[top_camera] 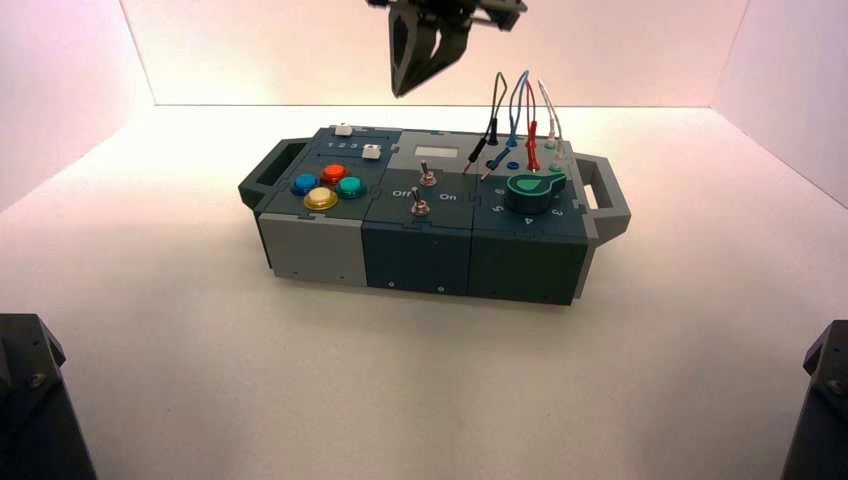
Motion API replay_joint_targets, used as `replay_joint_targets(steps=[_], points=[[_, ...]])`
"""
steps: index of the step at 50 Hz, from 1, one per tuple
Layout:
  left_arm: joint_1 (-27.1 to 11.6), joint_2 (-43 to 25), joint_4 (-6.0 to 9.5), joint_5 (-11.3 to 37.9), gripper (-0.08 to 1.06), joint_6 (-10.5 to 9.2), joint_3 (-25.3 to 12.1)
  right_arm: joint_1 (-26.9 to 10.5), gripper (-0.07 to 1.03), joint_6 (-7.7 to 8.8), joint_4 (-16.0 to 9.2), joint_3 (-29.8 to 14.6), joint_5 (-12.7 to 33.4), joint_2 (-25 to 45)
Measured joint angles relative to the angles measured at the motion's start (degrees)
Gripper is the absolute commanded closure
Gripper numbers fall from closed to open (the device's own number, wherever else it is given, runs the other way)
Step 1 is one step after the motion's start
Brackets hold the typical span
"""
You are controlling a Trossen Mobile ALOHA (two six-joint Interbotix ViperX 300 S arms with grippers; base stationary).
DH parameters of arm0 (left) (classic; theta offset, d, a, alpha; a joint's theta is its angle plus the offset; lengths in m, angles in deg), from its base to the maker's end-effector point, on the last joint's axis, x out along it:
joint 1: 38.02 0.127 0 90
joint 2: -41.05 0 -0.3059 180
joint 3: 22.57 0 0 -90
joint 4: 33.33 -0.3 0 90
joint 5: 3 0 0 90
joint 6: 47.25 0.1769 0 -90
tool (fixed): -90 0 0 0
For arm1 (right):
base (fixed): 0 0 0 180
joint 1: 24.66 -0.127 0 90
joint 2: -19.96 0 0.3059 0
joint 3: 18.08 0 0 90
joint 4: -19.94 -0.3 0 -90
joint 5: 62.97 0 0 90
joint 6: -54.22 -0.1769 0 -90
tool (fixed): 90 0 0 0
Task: Move the bottom slider to position 5.
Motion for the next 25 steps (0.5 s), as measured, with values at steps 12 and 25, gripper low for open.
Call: replay_joint_targets(steps=[12, 25], points=[[-0.26, -1.49, 0.09, 1.05, 1.01, -0.09, -0.53, -3.16, 0.98, 0.09, -0.62, -5.01, 0.44, 6.15], [-0.26, -1.58, 0.09, 1.32, 1.01, -0.09, -0.62, -5.27, 0.98, 0.18, -0.62, -11.07, 3.6, 11.78]])
